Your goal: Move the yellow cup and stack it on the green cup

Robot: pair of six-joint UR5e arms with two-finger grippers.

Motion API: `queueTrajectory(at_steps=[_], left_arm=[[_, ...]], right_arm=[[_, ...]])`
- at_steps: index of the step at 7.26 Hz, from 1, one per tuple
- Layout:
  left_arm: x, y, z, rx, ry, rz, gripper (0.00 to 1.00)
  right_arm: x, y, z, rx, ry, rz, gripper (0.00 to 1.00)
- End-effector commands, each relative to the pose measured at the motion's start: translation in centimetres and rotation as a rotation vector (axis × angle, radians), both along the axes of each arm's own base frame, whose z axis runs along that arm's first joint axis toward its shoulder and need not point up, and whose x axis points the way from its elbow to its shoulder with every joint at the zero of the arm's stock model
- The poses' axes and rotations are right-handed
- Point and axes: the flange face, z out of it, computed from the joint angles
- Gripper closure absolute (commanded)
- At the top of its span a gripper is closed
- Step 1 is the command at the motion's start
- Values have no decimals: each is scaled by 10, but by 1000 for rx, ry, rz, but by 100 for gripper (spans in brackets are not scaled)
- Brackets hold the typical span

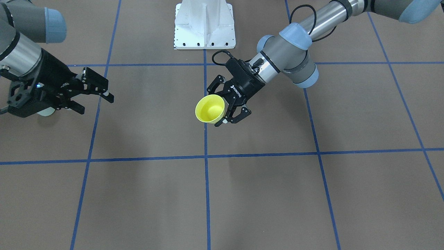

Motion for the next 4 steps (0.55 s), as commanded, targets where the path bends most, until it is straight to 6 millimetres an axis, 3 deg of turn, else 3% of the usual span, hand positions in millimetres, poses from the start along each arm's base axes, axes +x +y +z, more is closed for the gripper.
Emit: queueTrajectory(at_steps=[1,4], left_arm=[[4,22,5,197,-37,130,100],[10,28,3,204,-32,145,100]], right_arm=[[-30,15,-17,-21,-11,-18,0],[-59,36,-35,-57,-31,-47,0]])
